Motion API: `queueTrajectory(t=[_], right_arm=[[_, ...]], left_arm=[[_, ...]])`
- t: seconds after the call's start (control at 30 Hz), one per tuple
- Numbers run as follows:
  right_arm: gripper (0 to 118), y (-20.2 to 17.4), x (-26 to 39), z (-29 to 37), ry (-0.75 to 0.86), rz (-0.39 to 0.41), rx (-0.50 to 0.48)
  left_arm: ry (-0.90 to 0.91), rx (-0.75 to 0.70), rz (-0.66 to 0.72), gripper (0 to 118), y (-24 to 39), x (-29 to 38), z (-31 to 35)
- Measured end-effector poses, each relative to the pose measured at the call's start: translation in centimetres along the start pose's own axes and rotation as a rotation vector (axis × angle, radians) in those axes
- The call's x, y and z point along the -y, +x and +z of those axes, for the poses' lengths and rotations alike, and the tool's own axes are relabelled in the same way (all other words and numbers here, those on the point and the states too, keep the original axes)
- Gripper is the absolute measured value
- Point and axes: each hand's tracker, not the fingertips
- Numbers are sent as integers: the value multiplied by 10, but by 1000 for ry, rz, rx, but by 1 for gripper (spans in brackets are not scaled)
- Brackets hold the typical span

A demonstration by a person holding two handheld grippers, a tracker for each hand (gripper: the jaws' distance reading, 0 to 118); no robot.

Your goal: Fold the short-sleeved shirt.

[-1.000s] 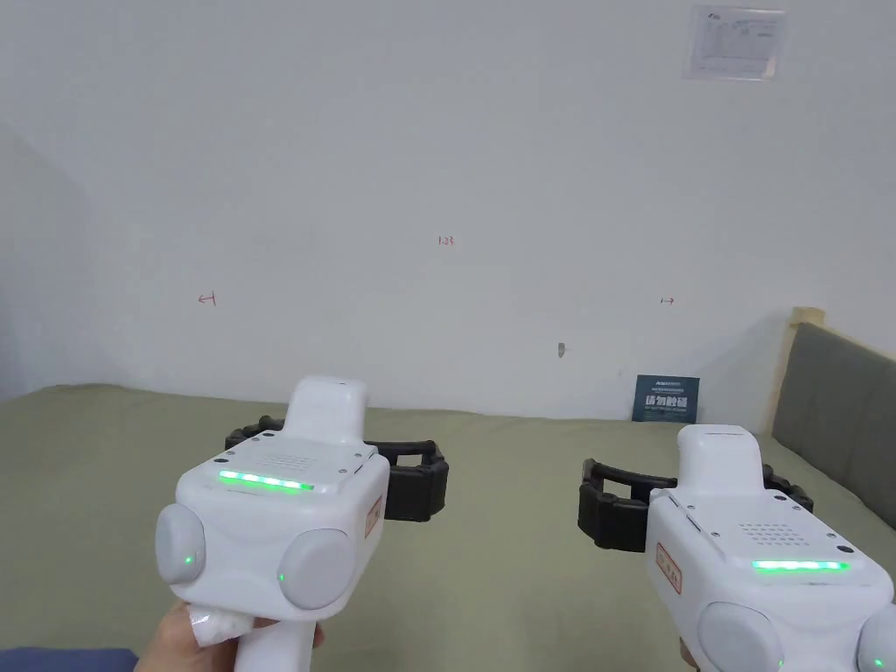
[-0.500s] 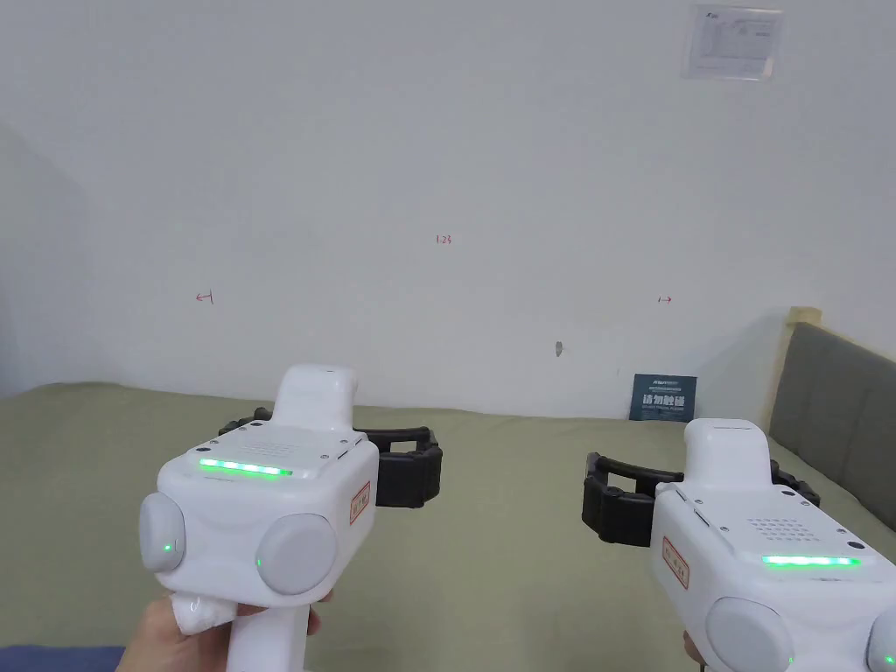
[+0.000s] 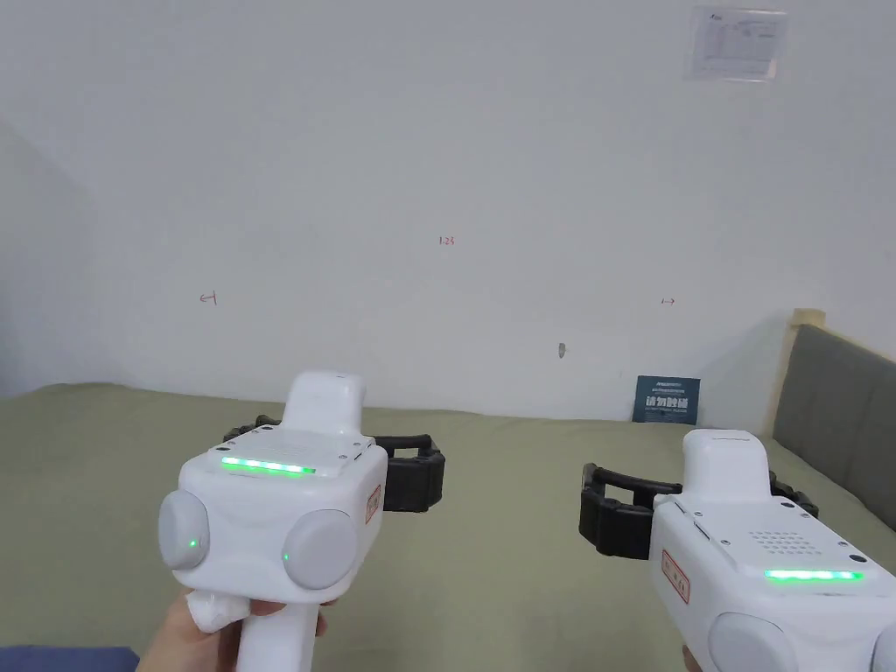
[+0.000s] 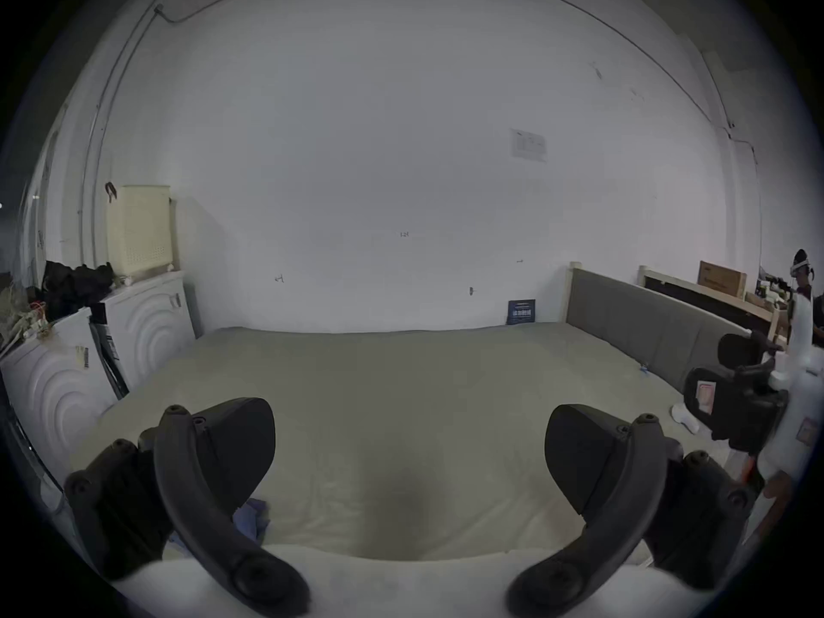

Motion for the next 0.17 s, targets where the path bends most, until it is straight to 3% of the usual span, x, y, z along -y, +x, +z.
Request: queueTrajectory(t=[0.1, 0.17], right_arm=[[118, -1, -1, 2, 3, 6, -8], [118, -2, -3, 2, 5, 11, -9]], left_arm=[[-26, 72, 1, 118, -5, 1, 0], [28, -22, -22, 118, 3, 2, 3]])
